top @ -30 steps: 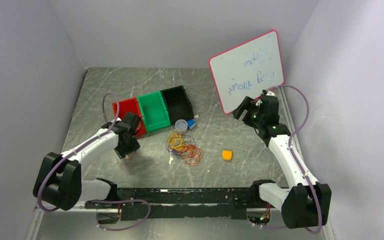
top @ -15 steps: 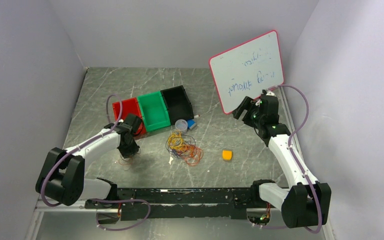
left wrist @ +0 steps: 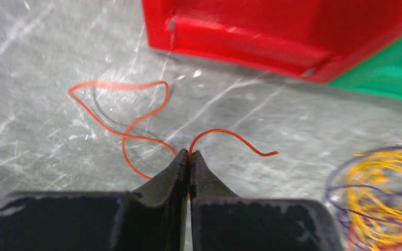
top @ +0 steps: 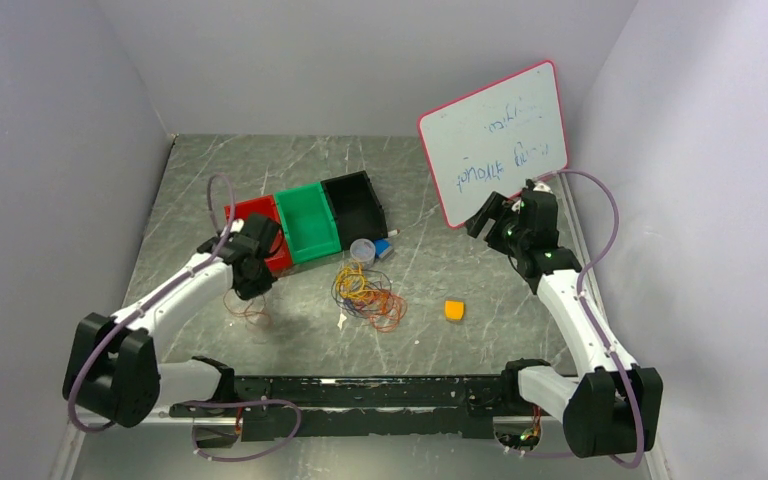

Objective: Untangle the cables

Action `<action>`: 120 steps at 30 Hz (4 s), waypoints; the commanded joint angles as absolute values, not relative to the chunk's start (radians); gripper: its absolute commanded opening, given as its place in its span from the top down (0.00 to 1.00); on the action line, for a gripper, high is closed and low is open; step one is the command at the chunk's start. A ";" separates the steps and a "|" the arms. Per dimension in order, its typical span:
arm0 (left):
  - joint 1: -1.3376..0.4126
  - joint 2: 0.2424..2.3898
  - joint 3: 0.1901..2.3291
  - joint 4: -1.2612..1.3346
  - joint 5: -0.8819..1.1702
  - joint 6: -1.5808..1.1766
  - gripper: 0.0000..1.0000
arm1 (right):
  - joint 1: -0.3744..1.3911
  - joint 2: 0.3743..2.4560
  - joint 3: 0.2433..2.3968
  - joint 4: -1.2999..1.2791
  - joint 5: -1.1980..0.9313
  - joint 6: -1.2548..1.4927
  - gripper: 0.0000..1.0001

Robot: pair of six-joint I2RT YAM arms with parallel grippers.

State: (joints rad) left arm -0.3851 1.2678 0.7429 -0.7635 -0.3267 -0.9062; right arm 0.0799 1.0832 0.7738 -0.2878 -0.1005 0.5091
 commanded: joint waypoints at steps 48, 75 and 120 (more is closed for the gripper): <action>-0.514 1.180 1.215 -0.338 0.530 -0.482 0.93 | 0.488 1.327 0.847 0.316 -0.343 0.796 0.19; -0.566 1.181 1.224 -0.345 0.452 -0.464 0.93 | 0.571 1.440 0.896 0.245 -0.248 0.697 0.99; -0.466 1.067 1.160 -0.314 0.386 -0.436 0.50 | 0.390 1.106 0.783 0.251 -0.491 0.330 1.00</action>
